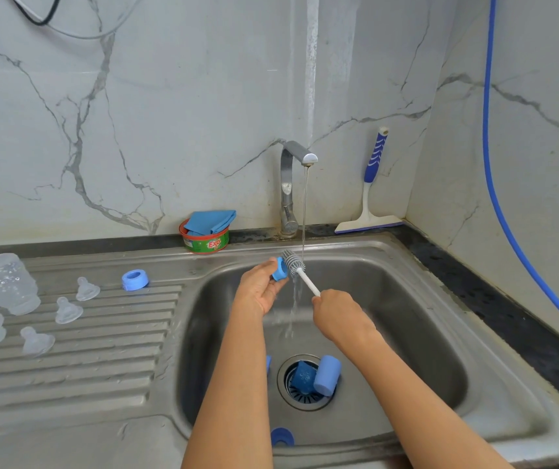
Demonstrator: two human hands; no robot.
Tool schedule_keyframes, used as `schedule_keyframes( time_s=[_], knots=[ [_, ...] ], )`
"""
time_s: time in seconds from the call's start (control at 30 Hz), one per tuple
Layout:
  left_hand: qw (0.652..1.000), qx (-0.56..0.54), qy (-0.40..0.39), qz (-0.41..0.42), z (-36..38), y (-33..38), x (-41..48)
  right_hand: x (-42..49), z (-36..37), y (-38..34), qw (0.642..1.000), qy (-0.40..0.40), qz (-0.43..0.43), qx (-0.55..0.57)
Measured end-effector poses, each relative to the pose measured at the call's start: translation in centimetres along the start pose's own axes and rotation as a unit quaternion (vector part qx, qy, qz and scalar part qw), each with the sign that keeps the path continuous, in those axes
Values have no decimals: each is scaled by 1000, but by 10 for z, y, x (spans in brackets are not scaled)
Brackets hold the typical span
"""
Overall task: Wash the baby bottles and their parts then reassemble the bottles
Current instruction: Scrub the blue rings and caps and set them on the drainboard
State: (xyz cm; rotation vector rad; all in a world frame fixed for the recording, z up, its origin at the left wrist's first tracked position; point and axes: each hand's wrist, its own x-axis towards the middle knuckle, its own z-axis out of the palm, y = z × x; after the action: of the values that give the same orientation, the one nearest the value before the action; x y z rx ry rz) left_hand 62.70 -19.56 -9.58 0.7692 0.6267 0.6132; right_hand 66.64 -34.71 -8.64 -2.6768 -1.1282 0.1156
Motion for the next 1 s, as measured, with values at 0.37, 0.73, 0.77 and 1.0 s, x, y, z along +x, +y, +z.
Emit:
schedule_keyframes(
  time_s=[0.37, 0.73, 0.77, 1.0],
  knots=[
    [1000, -20, -1, -9, 3, -1, -2, -7, -15, -6, 994, -33, 21, 97],
    [997, 19, -59, -40, 11, -1, -10, -10, -23, 4, 989, 2, 63, 134],
    [997, 22, -57, -38, 11, 0, -10, -10, -23, 3, 989, -6, 61, 133],
    [999, 29, -32, -33, 17, -4, -9, -7, -17, 6, 989, -25, 71, 131]
  ],
)
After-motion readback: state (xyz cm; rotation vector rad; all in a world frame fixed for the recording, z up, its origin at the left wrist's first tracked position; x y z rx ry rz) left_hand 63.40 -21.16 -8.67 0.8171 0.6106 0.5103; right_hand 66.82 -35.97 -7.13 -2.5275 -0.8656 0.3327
